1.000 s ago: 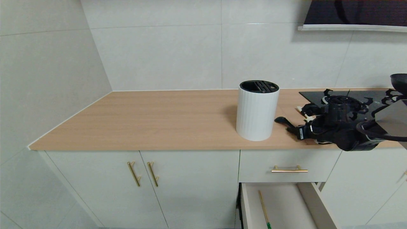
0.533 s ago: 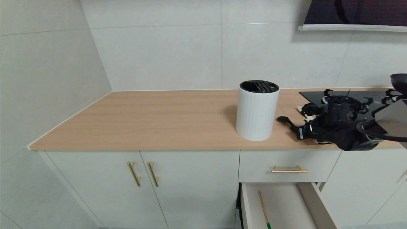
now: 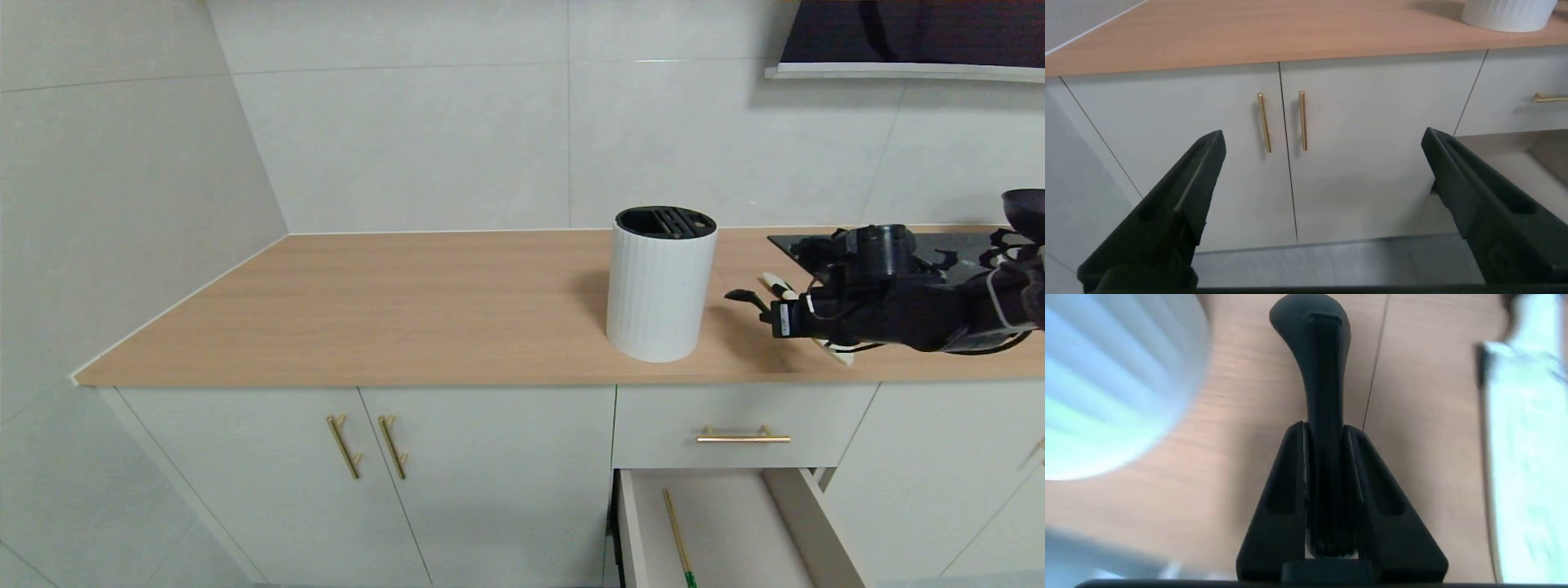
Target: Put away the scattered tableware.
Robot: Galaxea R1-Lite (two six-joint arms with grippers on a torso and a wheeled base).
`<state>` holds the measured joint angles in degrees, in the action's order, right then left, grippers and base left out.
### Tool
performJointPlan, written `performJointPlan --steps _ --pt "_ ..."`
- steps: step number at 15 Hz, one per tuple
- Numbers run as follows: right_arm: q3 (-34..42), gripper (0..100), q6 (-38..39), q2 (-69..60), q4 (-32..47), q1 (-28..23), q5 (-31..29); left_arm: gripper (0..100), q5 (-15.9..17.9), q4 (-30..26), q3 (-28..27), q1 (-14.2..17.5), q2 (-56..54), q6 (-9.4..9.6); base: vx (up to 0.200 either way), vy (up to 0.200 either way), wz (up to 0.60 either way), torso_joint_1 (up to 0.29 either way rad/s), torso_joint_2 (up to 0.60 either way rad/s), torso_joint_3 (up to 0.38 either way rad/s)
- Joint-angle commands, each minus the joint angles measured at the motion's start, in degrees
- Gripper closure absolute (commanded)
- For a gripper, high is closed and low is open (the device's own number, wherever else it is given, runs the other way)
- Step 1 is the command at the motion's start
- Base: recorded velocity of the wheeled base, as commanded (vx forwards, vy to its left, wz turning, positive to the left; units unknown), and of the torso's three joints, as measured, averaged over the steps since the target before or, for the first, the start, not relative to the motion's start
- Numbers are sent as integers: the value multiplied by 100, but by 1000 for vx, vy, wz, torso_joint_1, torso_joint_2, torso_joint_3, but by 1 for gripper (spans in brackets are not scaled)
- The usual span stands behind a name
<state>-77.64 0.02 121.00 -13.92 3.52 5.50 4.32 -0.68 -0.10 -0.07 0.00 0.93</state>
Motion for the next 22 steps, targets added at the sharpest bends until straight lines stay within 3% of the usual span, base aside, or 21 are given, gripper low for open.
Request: performJointPlan --steps 1,2,4,7,11,22 --pt "109 100 428 -850 469 298 -541 0 -1 -2 1 -1 0 4 0 0 0 0 0 0" --pt "531 100 622 -1228 601 412 -778 0 -1 7 1 -1 0 4 0 0 0 0 0 0" --pt "1067 100 648 -1791 636 412 -831 0 -1 -2 1 -1 0 4 0 0 0 0 0 0" --pt "2456 100 780 -2784 601 412 -813 0 -1 -2 1 -1 0 4 0 0 0 0 0 0" --pt "3414 100 762 -3461 575 430 -787 0 -1 -2 1 -1 0 -5 0 0 0 0 0 0" --pt "3668 100 745 -3373 575 658 -822 0 -1 -2 1 -1 0 4 0 0 0 0 0 0"
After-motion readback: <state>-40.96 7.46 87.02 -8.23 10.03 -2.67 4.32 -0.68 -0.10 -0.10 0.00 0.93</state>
